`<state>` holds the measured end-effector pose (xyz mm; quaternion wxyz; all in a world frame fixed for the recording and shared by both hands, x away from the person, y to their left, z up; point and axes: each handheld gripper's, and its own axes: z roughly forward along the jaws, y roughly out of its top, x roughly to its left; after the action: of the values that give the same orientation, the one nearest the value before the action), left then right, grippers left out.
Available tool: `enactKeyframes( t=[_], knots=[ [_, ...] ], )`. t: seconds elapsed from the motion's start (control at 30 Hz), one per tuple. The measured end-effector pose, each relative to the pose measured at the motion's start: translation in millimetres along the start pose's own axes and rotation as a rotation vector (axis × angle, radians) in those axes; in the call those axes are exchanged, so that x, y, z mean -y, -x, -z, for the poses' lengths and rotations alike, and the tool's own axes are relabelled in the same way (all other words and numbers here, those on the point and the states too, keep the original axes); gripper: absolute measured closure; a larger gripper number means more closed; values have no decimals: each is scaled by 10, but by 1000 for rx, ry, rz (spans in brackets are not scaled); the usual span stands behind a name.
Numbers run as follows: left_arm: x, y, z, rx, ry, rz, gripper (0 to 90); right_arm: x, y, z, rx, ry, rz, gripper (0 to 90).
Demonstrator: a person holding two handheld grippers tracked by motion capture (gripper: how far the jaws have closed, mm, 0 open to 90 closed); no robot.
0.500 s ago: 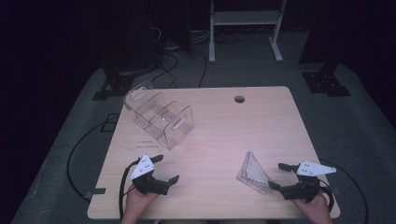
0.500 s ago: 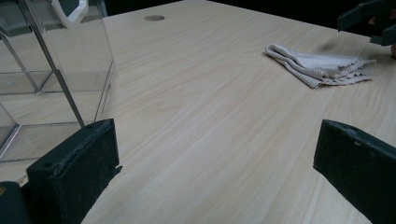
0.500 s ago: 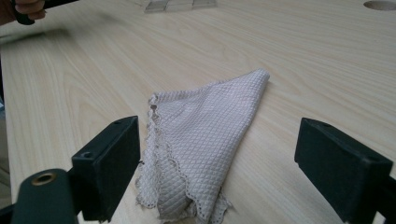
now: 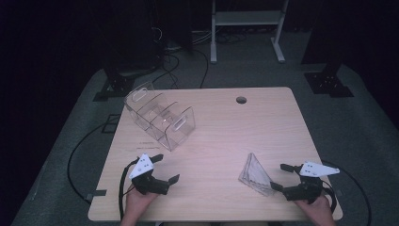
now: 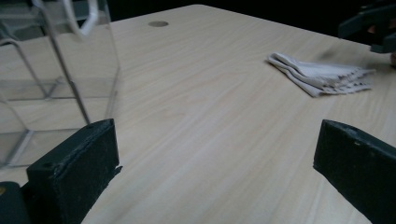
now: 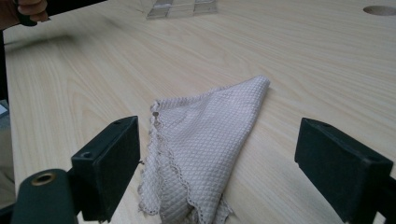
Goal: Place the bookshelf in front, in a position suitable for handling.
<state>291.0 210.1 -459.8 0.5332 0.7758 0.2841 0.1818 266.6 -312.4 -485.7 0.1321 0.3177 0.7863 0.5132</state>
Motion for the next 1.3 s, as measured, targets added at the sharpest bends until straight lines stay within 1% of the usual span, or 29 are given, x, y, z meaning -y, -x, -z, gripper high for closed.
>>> enactKeyframes(
  t=[0.1,0.13,0.17,0.23,0.37,0.4,0.43,0.47,0.5,0.6,0.67,0.73,0.77,0.8,0.83,0.93,1.0,1.07,1.1,1.17,1.2,1.23,1.27,1.3],
  knots=[
    [-107,-80,49,-12,12,13,0,-15,-21,2,-4,8,7,138],
    [-145,-107,63,-25,19,5,0,-17,-24,-5,-3,4,13,138],
    [-190,-147,70,-47,22,-14,0,-20,-28,-10,-5,-3,15,138],
    [-247,-224,70,-71,25,-28,0,-23,-42,-7,-7,-5,13,138],
    [-380,-417,35,-84,31,4,0,-23,-41,11,-6,5,13,138],
    [-380,-417,35,-84,31,4,0,-22,-36,12,-5,5,10,138],
    [-456,-499,15,-99,40,7,0,-21,-32,10,-4,5,4,138],
    [-456,-499,15,-99,40,7,0,-20,-30,7,-5,4,1,138],
    [-533,-594,-16,-106,37,2,0,-19,-29,3,-7,3,0,138],
    [-635,-733,-70,-131,23,7,0,-20,-45,-3,-11,-5,10,139],
    [-687,-817,-106,-139,16,14,0,-22,-53,1,-15,-4,13,139],
    [-727,-884,-153,-136,4,29,0,-22,-53,2,-17,-2,9,139],
    [-742,-906,-179,-135,-5,35,0,-21,-51,0,-19,-5,5,139],
    [-756,-929,-203,-143,-17,28,0,-21,-47,-5,-20,-5,7,138],
    [-764,-946,-226,-149,-22,32,0,-21,-46,-6,-22,-8,7,139],
    [-762,-992,-290,-153,-21,43,0,-21,-53,-5,-28,-9,13,139],
    [-761,-1009,-339,-157,-45,48,0,-19,-57,0,-31,-4,14,139],
    [-760,-1011,-378,-156,-54,42,0,-16,-57,2,-32,-6,9,139],
    [-762,-1008,-389,-159,-56,31,0,-15,-53,0,-34,-7,7,139],
    [-768,-1004,-408,-171,-57,23,2,-14,-52,0,-37,-6,7,139],
    [-769,-1003,-408,-174,-52,23,16,-15,-53,3,-37,-7,8,139],
    [-769,-1010,-400,-154,-40,24,57,-15,-54,6,-37,-6,10,139],
    [-767,-1019,-399,-134,-36,32,118,-14,-55,8,-38,-5,9,139],
    [-767,-1026,-404,-140,-48,28,132,-14,-55,10,-36,-4,9,139]
  ],
)
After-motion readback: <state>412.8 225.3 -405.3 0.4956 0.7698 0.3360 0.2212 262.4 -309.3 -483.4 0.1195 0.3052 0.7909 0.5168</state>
